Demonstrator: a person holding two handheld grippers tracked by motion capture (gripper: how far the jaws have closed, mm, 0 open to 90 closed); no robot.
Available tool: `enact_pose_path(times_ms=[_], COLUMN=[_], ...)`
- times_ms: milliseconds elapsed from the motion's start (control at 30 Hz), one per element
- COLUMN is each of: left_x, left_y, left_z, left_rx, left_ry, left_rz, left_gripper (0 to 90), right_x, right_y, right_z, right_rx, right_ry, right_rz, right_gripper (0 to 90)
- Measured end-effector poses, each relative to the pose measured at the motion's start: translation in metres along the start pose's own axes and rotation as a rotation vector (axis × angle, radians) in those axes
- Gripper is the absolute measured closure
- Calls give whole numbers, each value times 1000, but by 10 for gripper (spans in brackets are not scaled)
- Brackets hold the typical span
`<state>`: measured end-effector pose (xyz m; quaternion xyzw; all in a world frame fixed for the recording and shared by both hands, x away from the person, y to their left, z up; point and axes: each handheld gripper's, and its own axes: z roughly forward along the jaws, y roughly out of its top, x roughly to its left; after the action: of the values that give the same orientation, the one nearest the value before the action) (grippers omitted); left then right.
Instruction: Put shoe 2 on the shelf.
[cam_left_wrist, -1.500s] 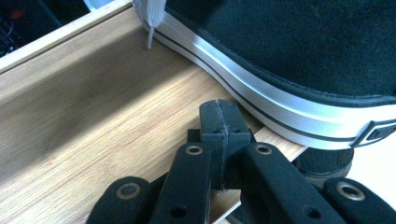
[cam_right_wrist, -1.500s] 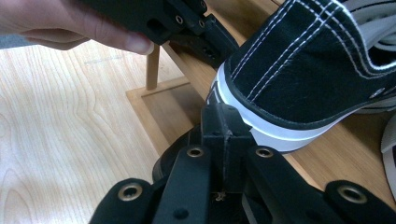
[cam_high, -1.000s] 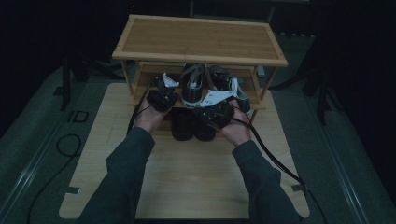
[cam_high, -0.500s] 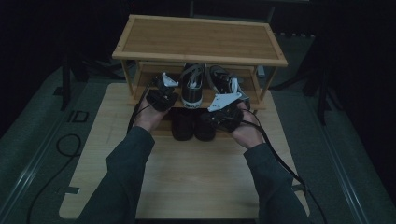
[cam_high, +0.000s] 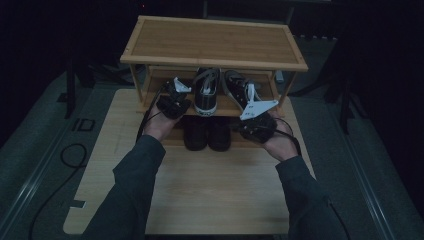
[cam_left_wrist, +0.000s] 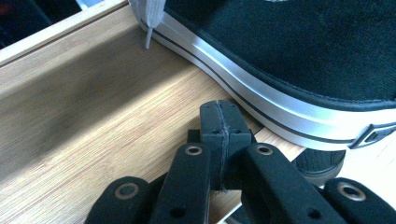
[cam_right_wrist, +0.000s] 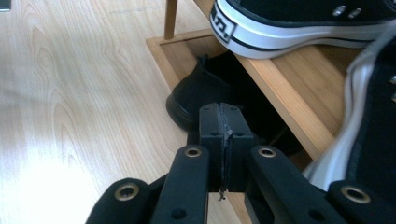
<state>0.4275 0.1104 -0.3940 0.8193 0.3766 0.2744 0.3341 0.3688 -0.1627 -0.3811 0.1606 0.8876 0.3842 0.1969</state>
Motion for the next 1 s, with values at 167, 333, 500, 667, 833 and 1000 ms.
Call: enact_pose_path(times_ms=[167,333,500,667,833,1000], left_x=[0,0,0,0,0,0], left_y=[0,0,0,-1,-1,-1], left_z=[0,0,0,1,1,1], left_rx=[0,-5,-6,-20,-20,-20], left_ry=[-3,-4,-5,-9,-12,-11], left_rz=[-2,-8,-11,-28,-32,-33], left_gripper=[900,900,900,900,900,900], right_x=[-4,-9,-12,-14,-17,-20], right_y=[-8,-17,-21,-25,-31,-39], right_z=[-7,-15,-19,-22,-27,-34], right_rx=[11,12,15,17,19,24], right_ry=[-5,-8,-15,-16,-22,-28], right_rz=[7,22,24,34,40,51], right_gripper=[899,900,900,900,900,900])
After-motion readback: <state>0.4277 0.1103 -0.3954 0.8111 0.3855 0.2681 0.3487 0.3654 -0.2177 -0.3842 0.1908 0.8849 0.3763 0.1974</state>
